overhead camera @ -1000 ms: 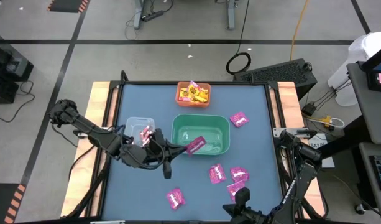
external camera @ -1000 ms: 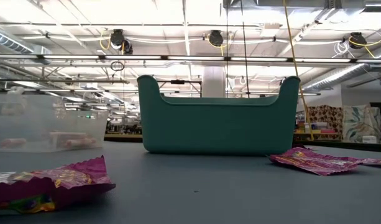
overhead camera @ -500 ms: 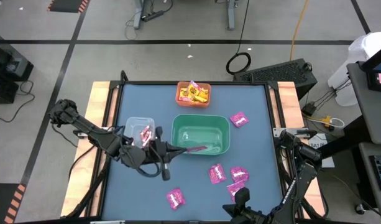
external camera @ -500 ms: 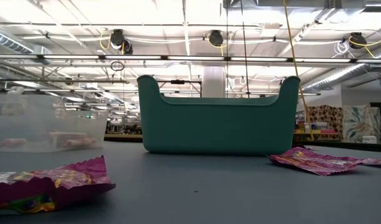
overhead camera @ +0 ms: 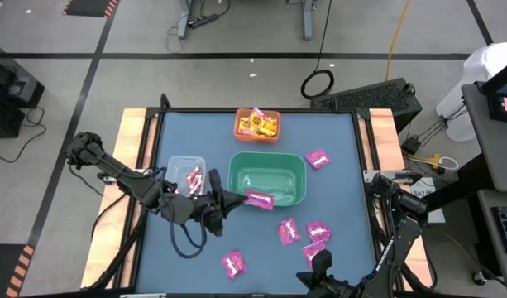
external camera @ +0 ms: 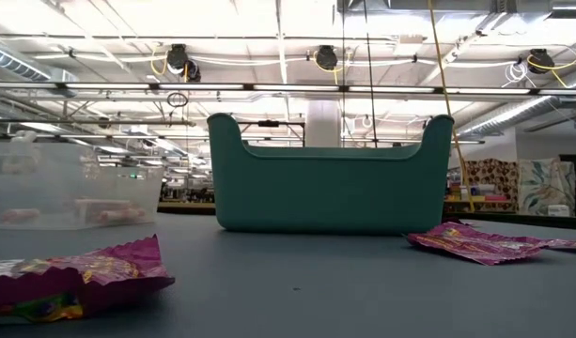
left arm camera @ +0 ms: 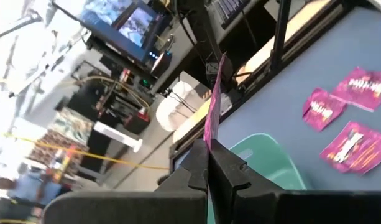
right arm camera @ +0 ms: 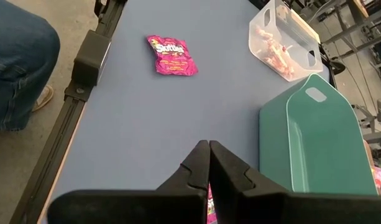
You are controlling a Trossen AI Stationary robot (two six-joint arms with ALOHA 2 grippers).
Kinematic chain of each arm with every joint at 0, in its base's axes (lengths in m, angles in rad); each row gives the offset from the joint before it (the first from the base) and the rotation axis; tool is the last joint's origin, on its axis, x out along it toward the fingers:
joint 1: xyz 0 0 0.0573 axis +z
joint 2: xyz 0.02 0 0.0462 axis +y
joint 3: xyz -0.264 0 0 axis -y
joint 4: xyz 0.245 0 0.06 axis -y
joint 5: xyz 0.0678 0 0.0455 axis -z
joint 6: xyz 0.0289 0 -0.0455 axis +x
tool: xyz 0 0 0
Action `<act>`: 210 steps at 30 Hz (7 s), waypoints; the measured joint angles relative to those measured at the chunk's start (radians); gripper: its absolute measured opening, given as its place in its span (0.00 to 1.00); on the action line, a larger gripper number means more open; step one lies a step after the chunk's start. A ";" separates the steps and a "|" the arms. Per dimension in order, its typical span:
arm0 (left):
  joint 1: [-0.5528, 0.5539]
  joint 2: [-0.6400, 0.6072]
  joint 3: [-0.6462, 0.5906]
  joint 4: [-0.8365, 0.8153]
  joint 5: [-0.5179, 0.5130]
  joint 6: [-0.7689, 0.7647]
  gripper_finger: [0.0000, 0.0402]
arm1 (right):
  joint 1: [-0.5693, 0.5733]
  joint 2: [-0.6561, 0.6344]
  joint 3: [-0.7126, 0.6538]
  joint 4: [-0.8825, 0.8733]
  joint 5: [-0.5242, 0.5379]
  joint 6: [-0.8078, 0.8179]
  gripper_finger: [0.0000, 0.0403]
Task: Sort candy
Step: Put the purple candy into the green bin
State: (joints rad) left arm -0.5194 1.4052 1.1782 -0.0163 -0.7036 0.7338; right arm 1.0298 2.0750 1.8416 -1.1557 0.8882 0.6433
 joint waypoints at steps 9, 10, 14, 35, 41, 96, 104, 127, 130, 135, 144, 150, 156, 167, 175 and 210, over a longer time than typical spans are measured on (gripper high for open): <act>0.002 0.000 0.000 0.001 0.000 0.030 0.00 | 0.000 0.000 0.000 0.006 0.000 0.033 0.00; 0.002 0.000 0.000 0.001 0.000 0.008 0.00 | 0.000 0.000 0.000 0.006 0.000 0.040 0.00; 0.002 0.000 0.000 0.005 -0.005 -0.229 0.00 | 0.000 0.000 0.000 0.011 0.000 0.052 0.00; 0.058 0.002 0.000 -0.237 -0.082 -1.148 0.00 | -0.001 0.000 0.000 0.031 0.004 0.044 0.00; 0.169 0.051 0.002 -0.305 -0.044 -1.146 0.00 | -0.001 0.001 0.000 0.030 0.034 0.024 0.00; -0.319 0.288 0.017 -0.217 -0.252 -1.409 0.29 | -0.068 0.002 -0.349 -0.040 -0.289 0.306 0.37; -0.295 0.346 0.017 -0.155 -0.254 -1.408 0.29 | -0.106 0.001 -0.397 0.037 -0.239 0.113 0.44; -0.283 0.361 0.017 -0.131 -0.244 -1.401 0.29 | -0.210 -0.002 -0.562 0.253 -0.181 -0.009 0.38; -0.283 0.361 0.017 -0.125 -0.244 -1.401 0.29 | -0.223 -0.002 -0.563 0.267 -0.187 -0.025 0.38; -0.280 0.360 0.017 -0.125 -0.244 -1.401 0.29 | -0.253 -0.004 -0.562 0.292 -0.236 -0.057 0.29; -0.279 0.360 0.017 -0.125 -0.244 -1.400 0.29 | -0.275 -0.002 -0.563 0.336 -0.282 -0.062 0.02; -0.279 0.360 0.017 -0.125 -0.244 -1.397 0.29 | -0.256 0.008 -0.497 0.270 -0.275 -0.050 0.00; -0.277 0.417 0.018 0.048 -0.259 -1.194 0.32 | -0.238 0.005 -0.382 0.219 -0.256 -0.042 0.00; -0.232 0.663 0.018 0.572 -0.192 -0.728 0.57 | -0.278 0.004 -0.306 0.232 -0.328 -0.032 0.00; -0.180 0.723 0.018 0.489 -0.084 -0.841 0.59 | -0.302 0.002 -0.283 0.232 -0.345 -0.026 0.00; -0.130 0.758 0.017 0.481 -0.125 -0.772 0.01 | -0.252 0.000 -0.281 0.215 -0.232 0.060 0.36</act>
State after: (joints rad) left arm -0.6495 2.1631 1.1954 0.4648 -0.8284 -0.0383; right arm 0.7780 2.0754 1.5604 -0.9403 0.6562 0.7030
